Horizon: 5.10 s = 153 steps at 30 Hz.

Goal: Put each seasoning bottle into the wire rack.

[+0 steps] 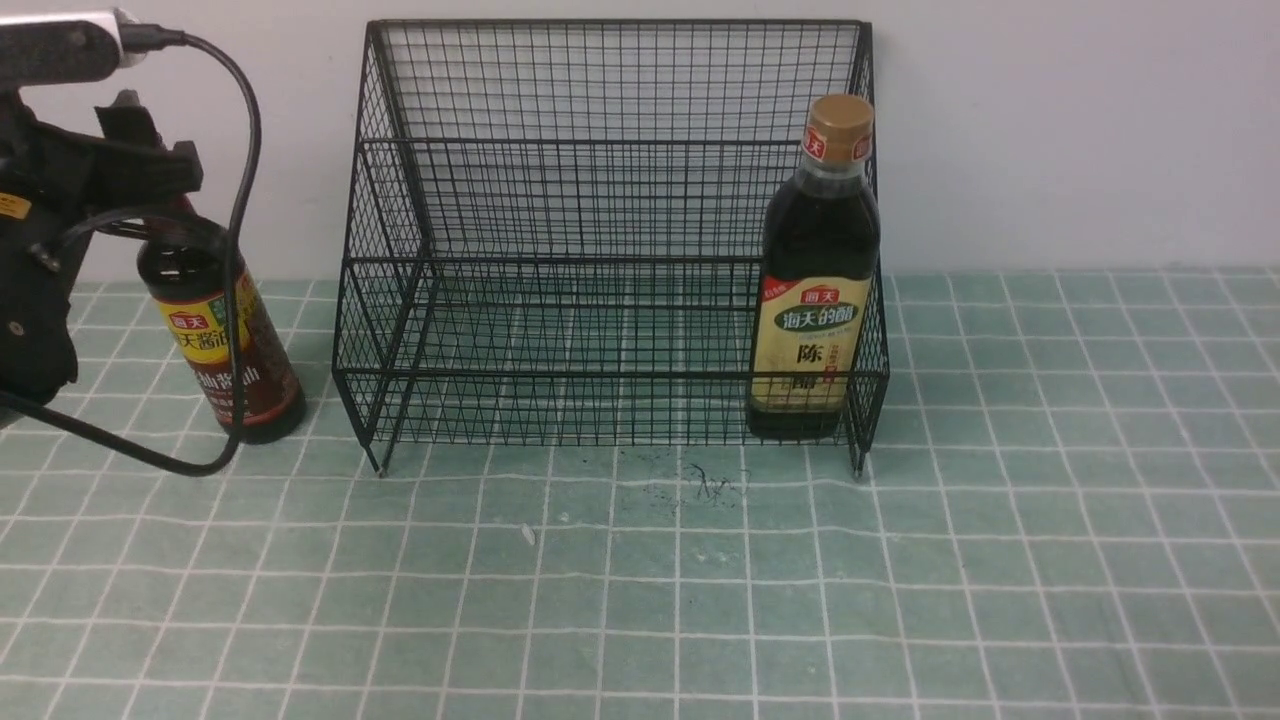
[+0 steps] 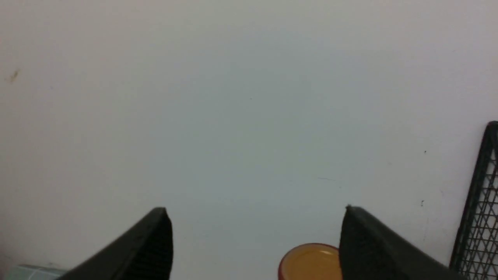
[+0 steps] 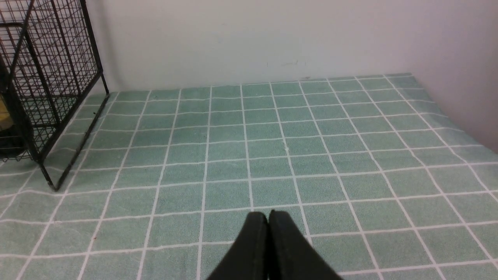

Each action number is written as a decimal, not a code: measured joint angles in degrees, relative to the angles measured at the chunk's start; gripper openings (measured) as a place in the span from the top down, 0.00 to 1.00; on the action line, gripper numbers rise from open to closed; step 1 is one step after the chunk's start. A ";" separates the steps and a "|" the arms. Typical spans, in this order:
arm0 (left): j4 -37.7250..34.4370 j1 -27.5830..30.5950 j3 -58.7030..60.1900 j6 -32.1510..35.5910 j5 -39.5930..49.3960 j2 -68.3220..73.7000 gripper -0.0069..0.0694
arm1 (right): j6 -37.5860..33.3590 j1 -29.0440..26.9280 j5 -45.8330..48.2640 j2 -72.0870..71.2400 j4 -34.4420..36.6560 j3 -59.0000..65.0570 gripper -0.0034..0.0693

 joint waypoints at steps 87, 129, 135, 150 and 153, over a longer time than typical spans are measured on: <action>9.57 -14.29 -33.07 -10.03 24.18 10.81 0.54 | 0.00 0.00 0.00 0.00 0.00 0.00 0.97; 10.47 -14.34 -33.89 -9.01 49.40 1.59 0.27 | 0.00 0.00 0.00 0.00 0.00 0.00 0.97; 10.61 -14.34 -33.92 -9.67 69.11 -8.65 0.49 | 0.00 0.00 0.00 0.00 0.00 0.00 0.97; 4.45 -14.34 -32.53 -11.57 99.00 -31.06 0.92 | 0.00 0.00 0.00 0.00 0.00 0.00 0.97; 3.19 -14.34 -32.47 -11.57 101.36 -33.41 0.92 | 0.00 0.00 0.00 0.00 0.00 0.00 0.97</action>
